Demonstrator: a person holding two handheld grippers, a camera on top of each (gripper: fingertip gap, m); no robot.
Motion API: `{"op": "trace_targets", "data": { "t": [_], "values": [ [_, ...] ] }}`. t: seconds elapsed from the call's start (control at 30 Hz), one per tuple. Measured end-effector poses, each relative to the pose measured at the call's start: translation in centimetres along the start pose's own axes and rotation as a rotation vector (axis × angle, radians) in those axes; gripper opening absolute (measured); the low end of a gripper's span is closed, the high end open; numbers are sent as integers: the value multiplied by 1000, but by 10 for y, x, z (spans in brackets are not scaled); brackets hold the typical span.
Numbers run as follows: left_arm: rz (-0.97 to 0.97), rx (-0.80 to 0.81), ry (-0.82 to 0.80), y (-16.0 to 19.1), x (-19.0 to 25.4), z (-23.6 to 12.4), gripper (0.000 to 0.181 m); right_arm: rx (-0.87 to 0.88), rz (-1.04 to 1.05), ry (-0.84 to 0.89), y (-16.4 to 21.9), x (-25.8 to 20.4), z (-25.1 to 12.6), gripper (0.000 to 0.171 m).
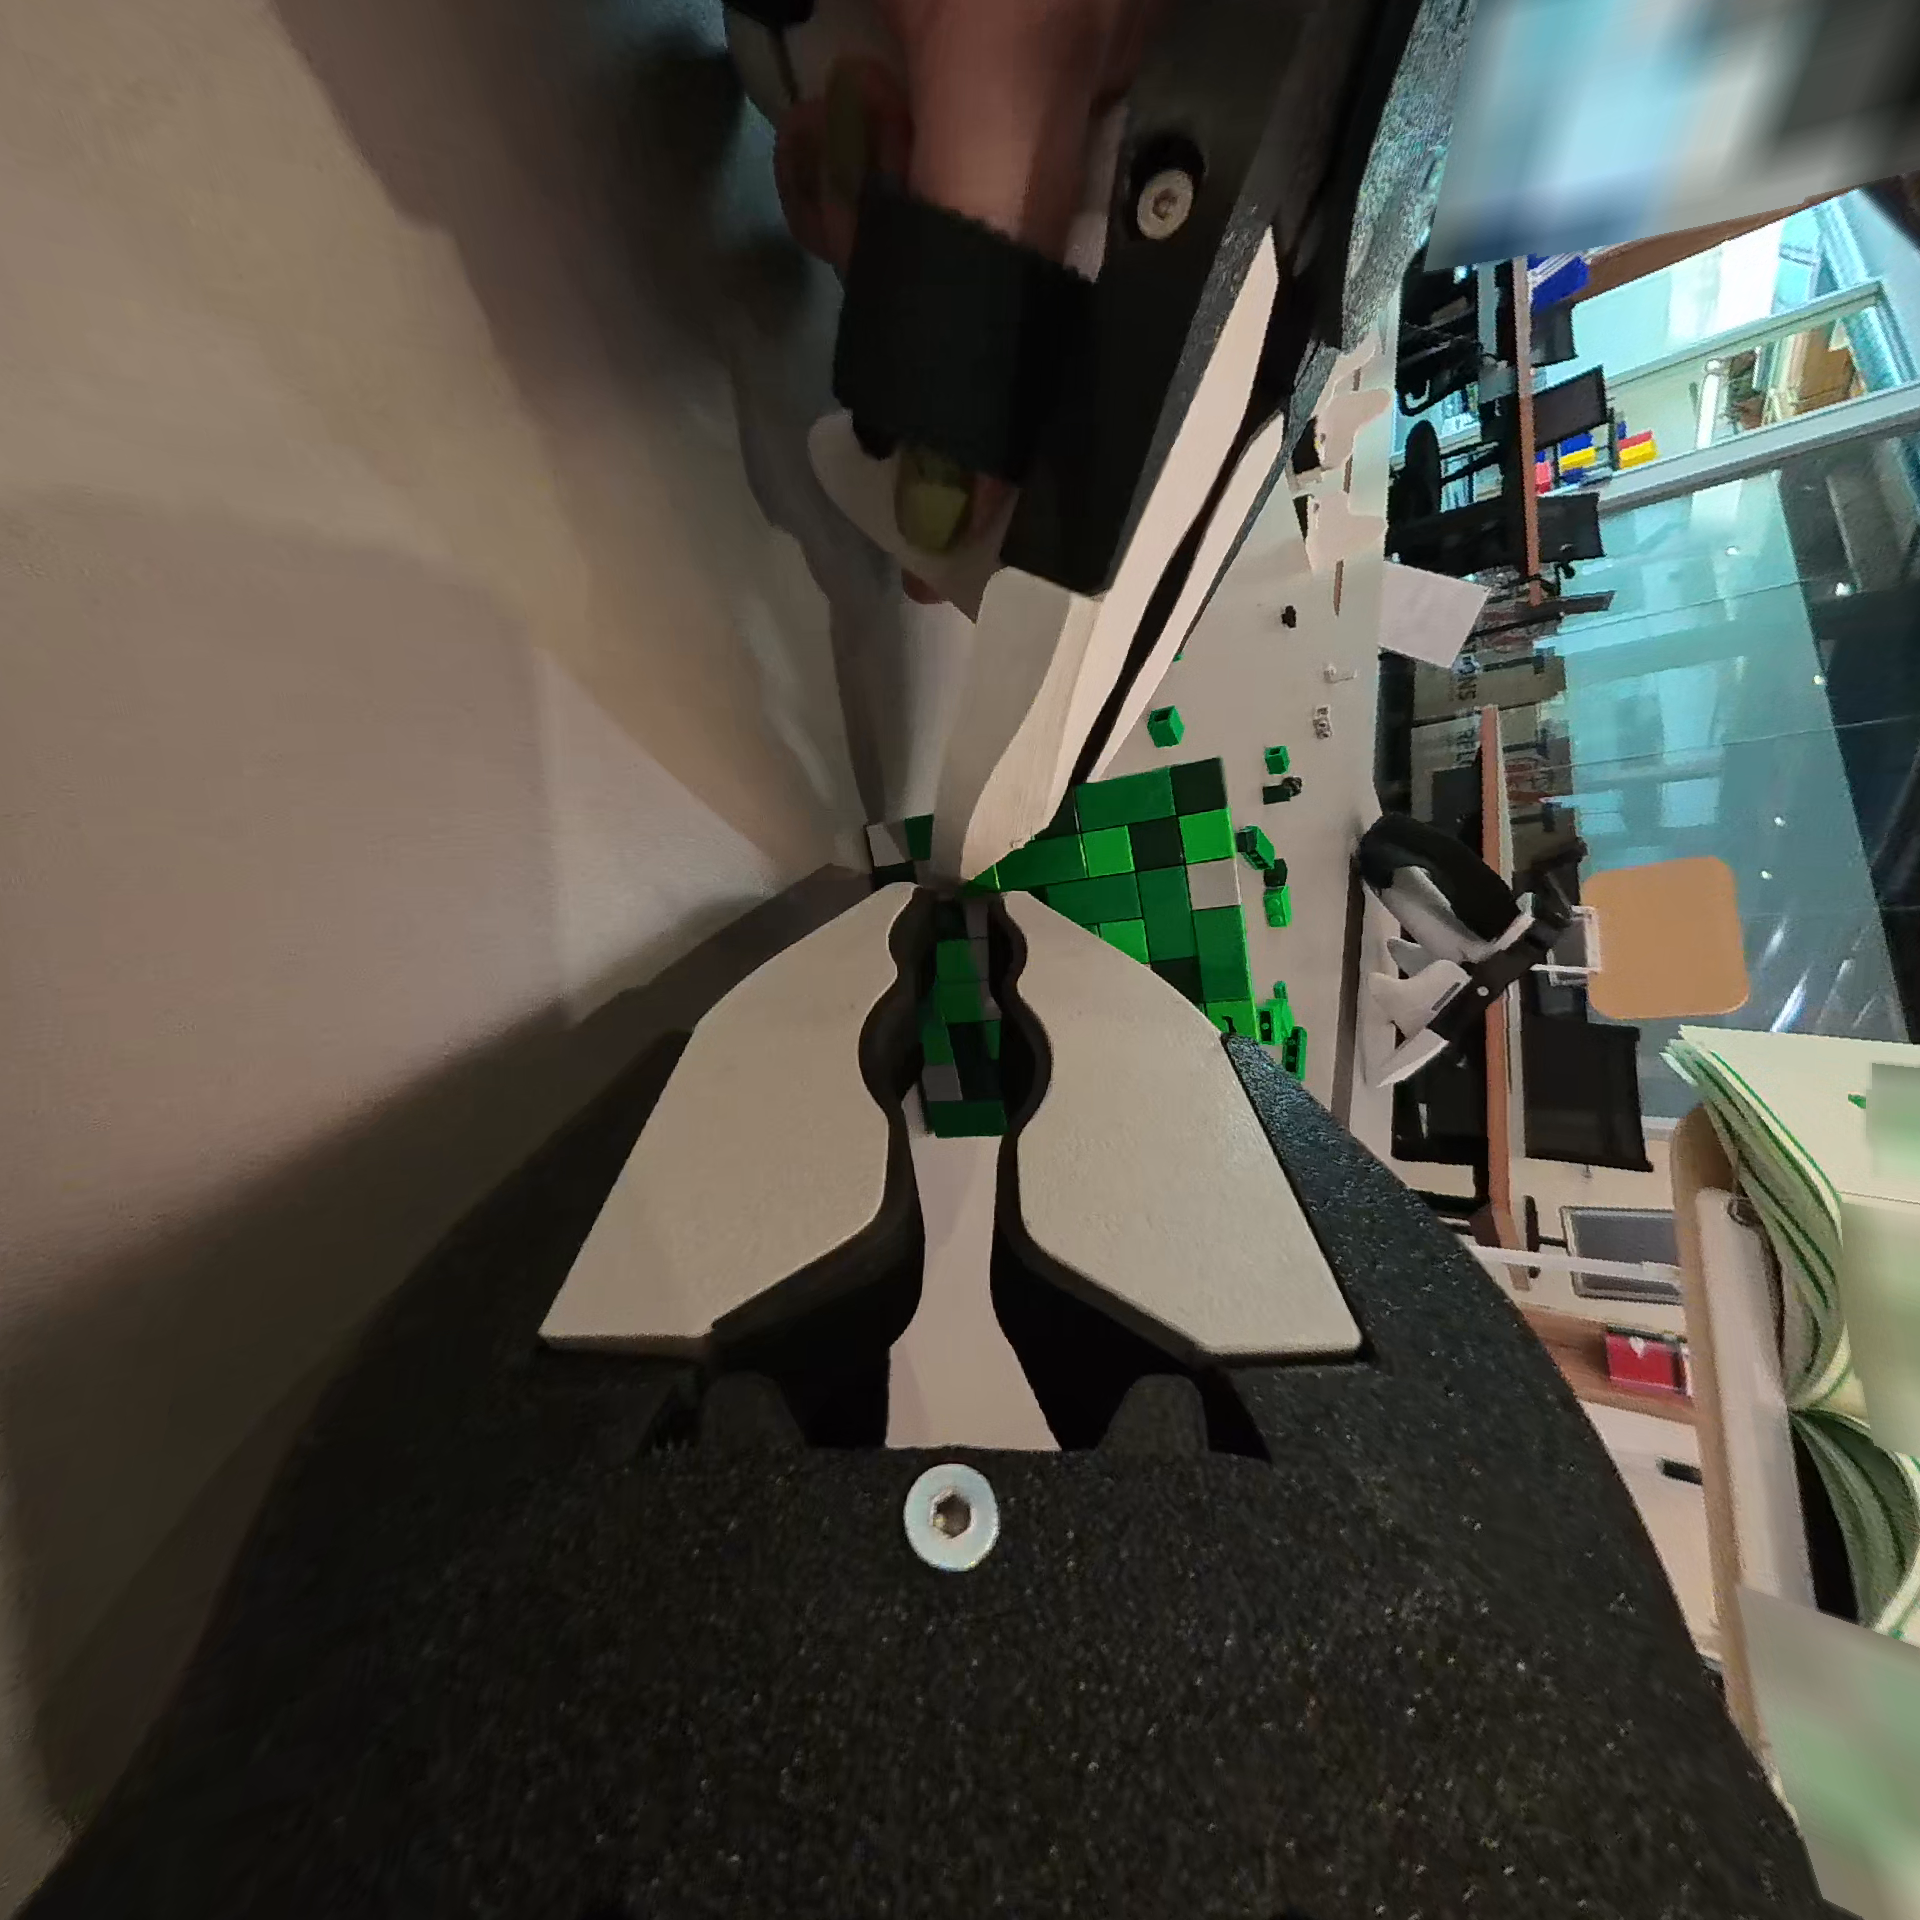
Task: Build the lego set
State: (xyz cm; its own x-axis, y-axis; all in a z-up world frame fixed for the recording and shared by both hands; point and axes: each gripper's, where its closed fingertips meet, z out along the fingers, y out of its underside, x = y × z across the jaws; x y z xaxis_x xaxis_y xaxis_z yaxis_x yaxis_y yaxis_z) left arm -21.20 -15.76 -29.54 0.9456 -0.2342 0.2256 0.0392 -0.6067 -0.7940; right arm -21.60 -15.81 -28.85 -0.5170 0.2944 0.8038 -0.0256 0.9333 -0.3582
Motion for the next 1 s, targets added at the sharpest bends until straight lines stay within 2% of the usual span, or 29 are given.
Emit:
{"op": "trace_targets", "data": {
  "t": [0.1, 0.17, 0.23, 0.3, 0.37, 0.43, 0.53, 0.6, 0.67, 0.77, 0.9, 1.0],
  "values": [
    [34, -5, 0, 0, 3, 1, 6, -5, 17, -80, 2, -15, 2, 3],
    [21, 1, -21, 0, 0, 1, 6, -1, 32, -97, 3, -15, 0, 7],
    [-25, 24, -49, -3, -8, -2, 6, 60, 155, -113, 0, -10, -7, 13],
    [-49, 104, -16, -12, -7, -9, 6, 120, 320, -85, -1, 2, -12, 27],
    [-75, 212, 61, -23, -2, -20, 6, 192, 504, -21, 2, 21, -19, 38],
    [-105, 245, 140, -25, 2, -25, 6, 266, 663, 21, 2, 38, -27, 42],
    [-68, 260, 285, -28, 23, -28, 6, 319, 824, -19, 1, 45, -31, 45],
    [-36, 268, 313, -30, 31, -26, 6, 371, 926, -138, -8, 36, -32, 47],
    [-34, 288, 337, -33, 36, -27, 6, 448, 1018, -267, -20, 29, -36, 35],
    [-40, 313, 381, -36, 41, -30, 6, 533, 1124, -353, -25, 31, -43, 17],
    [-17, 310, 412, -34, 46, -31, 6, 623, 1209, -510, -32, 27, -51, 6],
    [4, 317, 407, -35, 47, -31, 6, 643, 1222, -545, -33, 27, -53, 6]
  ]
}}
